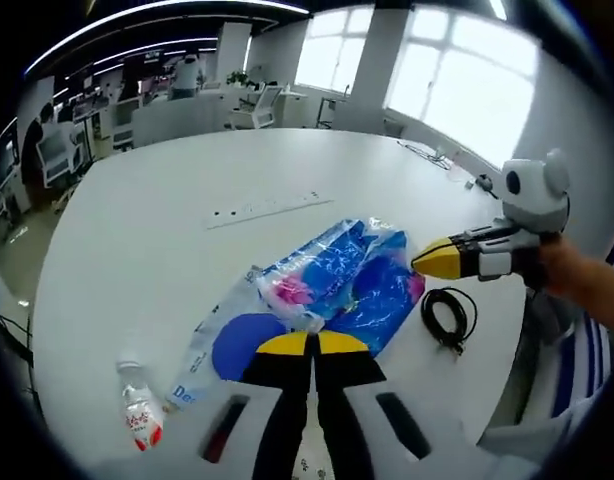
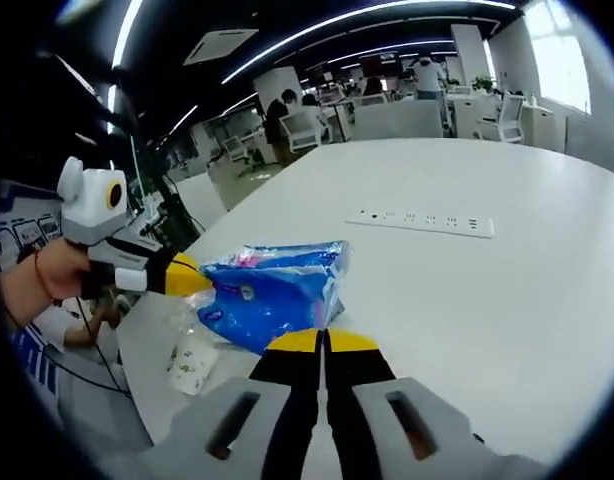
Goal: Arrange the tabletop items into an orderly group along one side of the table until the central work area is clear of visible clutter.
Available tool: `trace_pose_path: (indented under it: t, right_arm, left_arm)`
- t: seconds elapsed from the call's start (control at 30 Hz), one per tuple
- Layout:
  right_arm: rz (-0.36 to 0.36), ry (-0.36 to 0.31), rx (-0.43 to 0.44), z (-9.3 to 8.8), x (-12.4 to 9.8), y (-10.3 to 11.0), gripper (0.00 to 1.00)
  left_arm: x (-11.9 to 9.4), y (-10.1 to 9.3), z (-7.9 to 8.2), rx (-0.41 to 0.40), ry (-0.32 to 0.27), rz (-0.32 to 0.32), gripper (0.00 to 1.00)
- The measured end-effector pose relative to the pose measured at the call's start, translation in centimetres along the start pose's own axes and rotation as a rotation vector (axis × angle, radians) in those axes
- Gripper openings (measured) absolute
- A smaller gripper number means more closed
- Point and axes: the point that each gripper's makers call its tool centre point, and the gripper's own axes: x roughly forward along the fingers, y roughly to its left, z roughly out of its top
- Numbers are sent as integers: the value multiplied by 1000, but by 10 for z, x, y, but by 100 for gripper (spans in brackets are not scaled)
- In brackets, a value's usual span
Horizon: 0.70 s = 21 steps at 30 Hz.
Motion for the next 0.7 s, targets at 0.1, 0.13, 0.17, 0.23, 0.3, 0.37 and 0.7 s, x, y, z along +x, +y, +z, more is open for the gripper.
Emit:
trace_pose_path:
  t: [0.1,0.13,0.17,0.23,0.3,0.37,0.7]
  right_arm:
    - [-24,-15,-1,3,-15,-10,0]
    - [-31,-18,-3,4,-18,-13,0]
    - [-41,-24,-3,5,-24,-17,0]
    - [-61,-38,-4,8,-34,-24,0]
    - [-76,-48,0,9,-41,-31,0]
    - [-96,-59,5,10,-50,-40,0]
    - [-194,-93,29,9,-90,-90,0]
  left_arm:
    - [5,-14,12,19,-13,-24,0]
    - [7,-17,15,25,-14,-29,0]
    - [9,-23,19,33,-14,-38,0]
    - [14,-33,26,47,-19,-52,0]
    - [19,-41,32,62,-20,-64,0]
    - [25,-51,38,78,-21,-79,0]
    - [61,-103,59,124,-16,-160,0]
